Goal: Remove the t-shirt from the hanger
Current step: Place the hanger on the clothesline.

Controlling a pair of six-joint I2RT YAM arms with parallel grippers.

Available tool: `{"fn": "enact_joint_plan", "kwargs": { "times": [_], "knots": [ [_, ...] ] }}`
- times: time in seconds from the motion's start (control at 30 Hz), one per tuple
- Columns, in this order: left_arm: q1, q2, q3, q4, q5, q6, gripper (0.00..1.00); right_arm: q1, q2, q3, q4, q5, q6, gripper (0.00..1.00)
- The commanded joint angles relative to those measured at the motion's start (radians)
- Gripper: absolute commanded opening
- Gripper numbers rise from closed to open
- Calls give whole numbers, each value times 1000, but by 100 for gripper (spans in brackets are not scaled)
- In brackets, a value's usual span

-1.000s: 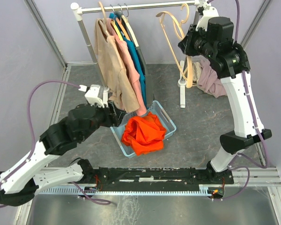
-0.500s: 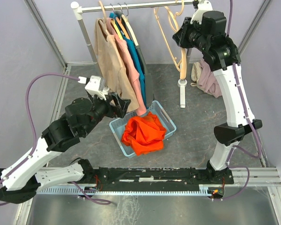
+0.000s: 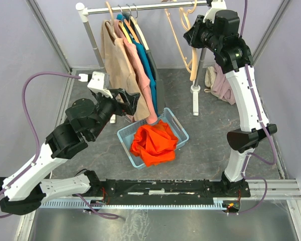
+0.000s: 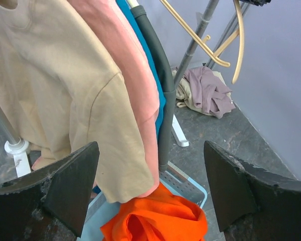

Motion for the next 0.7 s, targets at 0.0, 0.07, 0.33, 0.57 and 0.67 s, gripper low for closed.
{"fn": "enact_joint_plan", "kwargs": {
  "times": [0.0,0.07,0.33,0.57,0.67],
  "knots": [
    [-1,6,42,83,-40,63,92,-9,-1,42,70,18,21,1],
    [-1,11,45,105,-51,77,95,-9,-9,12,70,14,28,1],
    [-1,91,125,160,-155,152,99,-11,-45,-84,46,38,28,16],
    [0,155,204,148,-227,154,99,-11,-128,-134,19,99,6,61],
    [0,158,210,139,-250,142,99,-11,-171,-151,10,114,-5,65]
  ]
}}
